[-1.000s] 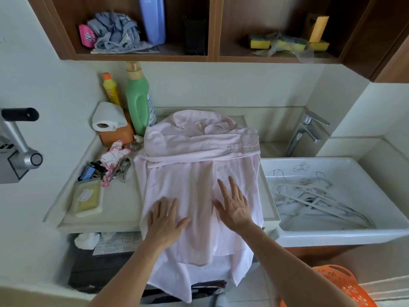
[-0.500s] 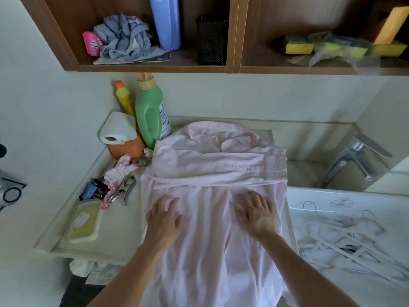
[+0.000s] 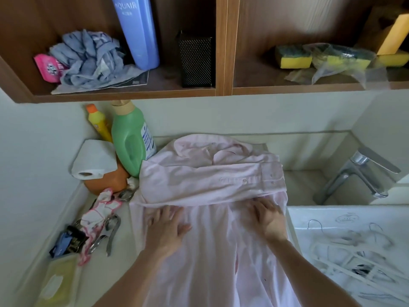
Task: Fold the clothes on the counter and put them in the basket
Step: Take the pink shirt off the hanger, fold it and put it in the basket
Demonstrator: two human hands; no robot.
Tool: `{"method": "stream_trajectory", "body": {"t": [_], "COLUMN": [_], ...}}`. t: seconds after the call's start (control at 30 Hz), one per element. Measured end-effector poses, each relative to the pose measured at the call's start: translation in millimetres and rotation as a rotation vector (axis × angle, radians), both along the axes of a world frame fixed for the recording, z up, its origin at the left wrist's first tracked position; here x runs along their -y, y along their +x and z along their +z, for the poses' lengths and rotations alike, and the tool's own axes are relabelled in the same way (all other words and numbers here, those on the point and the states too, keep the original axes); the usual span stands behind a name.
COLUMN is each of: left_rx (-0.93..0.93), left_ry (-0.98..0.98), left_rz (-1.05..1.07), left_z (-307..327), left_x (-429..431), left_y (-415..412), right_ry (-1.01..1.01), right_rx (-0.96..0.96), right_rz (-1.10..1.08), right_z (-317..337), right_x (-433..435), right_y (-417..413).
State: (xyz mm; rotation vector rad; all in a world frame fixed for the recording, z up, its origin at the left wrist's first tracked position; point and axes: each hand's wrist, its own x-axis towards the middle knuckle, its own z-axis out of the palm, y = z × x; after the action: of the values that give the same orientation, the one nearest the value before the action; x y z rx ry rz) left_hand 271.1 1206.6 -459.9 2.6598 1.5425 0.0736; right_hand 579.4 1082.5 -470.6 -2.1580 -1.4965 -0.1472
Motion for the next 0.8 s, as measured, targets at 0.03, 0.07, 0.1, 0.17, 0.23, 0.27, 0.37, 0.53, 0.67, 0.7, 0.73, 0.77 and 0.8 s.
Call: {"method": "stream_trajectory", "body": {"t": [0.03, 0.07, 0.1, 0.17, 0.23, 0.27, 0.37, 0.53, 0.67, 0.7, 0.73, 0.77, 0.8], "left_rx": [0.071, 0.159, 0.253, 0.429, 0.492, 0.489, 0.388, 0.305, 0.310, 0.308, 0.312, 0.336, 0.377], "left_ry": [0.037, 0.048, 0.043, 0.015, -0.037, -0.074, -0.152, -0.194, -0.249, -0.255, -0.260, -0.273, -0.290], "left_rz": [0.004, 0.009, 0.007, 0.010, 0.008, 0.001, 0.055, 0.219, 0.125, 0.104, 0.106, 0.132, 0.167], "left_z": [12.4, 23.8, 35.0, 55.9, 69.5, 75.3, 76.8, 63.9, 54.8, 56.4, 61.8, 67.8, 76.0], "left_x": [-13.9, -31.4, -48.9, -88.6, -132.3, -154.2, -216.5, -257.6, -270.6, -271.5, -269.5, -267.6, -264.4], "left_y": [6.5, 13.5, 20.8, 40.2, 60.0, 69.4, 94.7, 119.6, 124.1, 124.4, 125.7, 125.7, 125.6], "right_ry": [0.052, 0.076, 0.097, 0.126, 0.063, 0.002, -0.179, -0.353, -0.314, -0.308, -0.289, -0.251, -0.199], "right_rx": [-0.051, -0.091, -0.114, -0.156, -0.215, -0.249, -0.337, -0.294, -0.338, -0.336, -0.359, -0.416, -0.482], "right_rz": [-0.048, -0.098, -0.133, -0.138, -0.098, -0.089, -0.158, -0.219, -0.120, -0.104, -0.104, -0.111, -0.120], "right_z": [9.7, 20.7, 31.7, 50.0, 63.8, 69.2, 73.0, 61.4, 48.2, 49.7, 53.5, 60.0, 69.1], "right_x": [-6.2, -16.2, -30.6, -67.9, -111.6, -131.8, -180.0, -216.9, -227.4, -229.3, -230.8, -232.1, -233.2], "right_y": [4.2, 9.5, 16.0, 34.3, 54.2, 62.2, 85.2, 102.4, 105.2, 106.4, 107.1, 106.8, 105.9]}}
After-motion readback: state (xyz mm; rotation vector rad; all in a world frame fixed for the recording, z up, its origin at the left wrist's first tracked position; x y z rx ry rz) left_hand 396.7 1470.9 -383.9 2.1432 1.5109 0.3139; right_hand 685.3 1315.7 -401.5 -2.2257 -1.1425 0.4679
